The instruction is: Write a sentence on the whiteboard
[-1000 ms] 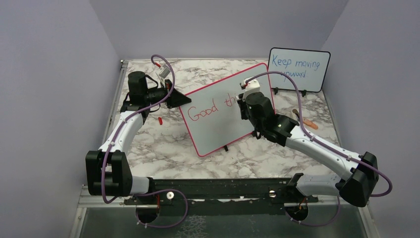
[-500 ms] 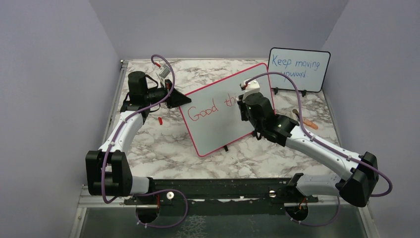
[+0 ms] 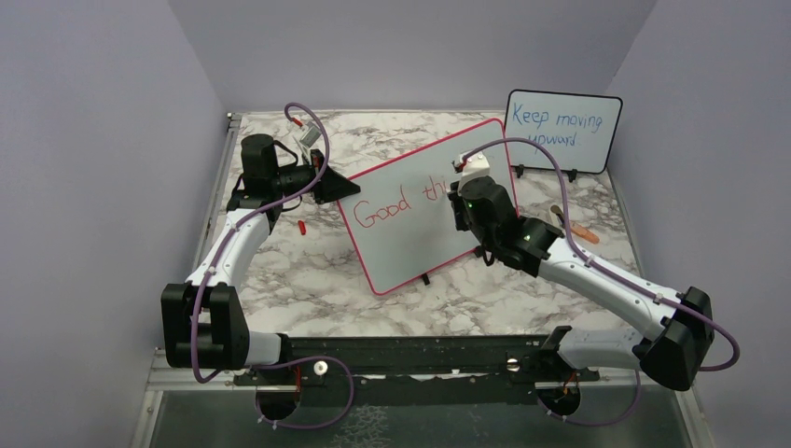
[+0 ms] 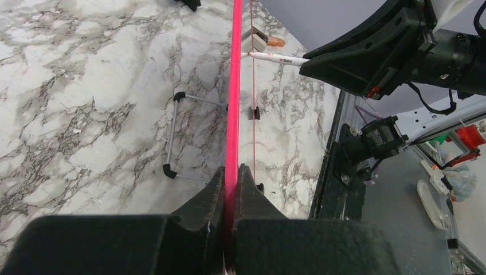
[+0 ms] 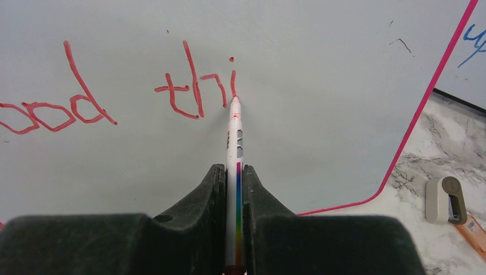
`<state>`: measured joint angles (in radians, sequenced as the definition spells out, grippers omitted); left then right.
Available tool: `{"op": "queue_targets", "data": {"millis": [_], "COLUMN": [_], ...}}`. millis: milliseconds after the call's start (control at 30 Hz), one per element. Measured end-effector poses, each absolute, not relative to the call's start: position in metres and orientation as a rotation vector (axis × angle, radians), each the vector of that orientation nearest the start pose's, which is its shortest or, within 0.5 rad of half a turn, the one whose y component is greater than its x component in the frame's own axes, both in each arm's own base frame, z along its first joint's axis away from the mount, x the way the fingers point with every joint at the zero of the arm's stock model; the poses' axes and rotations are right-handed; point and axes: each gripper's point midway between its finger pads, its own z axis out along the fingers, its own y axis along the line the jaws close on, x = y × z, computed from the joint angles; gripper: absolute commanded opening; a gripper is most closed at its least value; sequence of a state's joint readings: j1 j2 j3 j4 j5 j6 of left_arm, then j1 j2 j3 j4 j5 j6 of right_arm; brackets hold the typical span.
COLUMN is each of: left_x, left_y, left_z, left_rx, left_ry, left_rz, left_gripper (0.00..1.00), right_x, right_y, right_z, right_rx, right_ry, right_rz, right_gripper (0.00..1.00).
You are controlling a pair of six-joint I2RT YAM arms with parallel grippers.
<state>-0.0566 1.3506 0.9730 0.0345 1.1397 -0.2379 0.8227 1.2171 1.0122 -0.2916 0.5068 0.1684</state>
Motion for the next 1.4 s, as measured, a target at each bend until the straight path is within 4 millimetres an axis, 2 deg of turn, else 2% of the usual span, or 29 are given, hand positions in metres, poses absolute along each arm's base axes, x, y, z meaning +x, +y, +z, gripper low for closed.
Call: {"op": "queue_targets", "data": {"millis": [267, 533, 1400], "left_x": [0.319, 0.319, 0.319], "left_y": [-0.182, -0.182, -0.182], "left_z": [0.252, 0.252, 0.252], "left_rx": [0.624, 0.624, 0.623], "left_ry": [1.791, 1.791, 1.792], "left_rz": [-1.273, -1.272, -1.273], "left_gripper": [0.0, 0.0, 0.0], "right_x": [0.303, 0.301, 0.319], "right_y": [0.211, 0.208, 0.205], "right_z": [0.229, 0.244, 0.238], "right_rx": [-0.342, -0.328, -0.308], "right_ry": [1.96, 1.92, 1.917], "right_rz": [0.122, 0.142, 0.111], "right_gripper": [0.01, 0.01, 0.01]}}
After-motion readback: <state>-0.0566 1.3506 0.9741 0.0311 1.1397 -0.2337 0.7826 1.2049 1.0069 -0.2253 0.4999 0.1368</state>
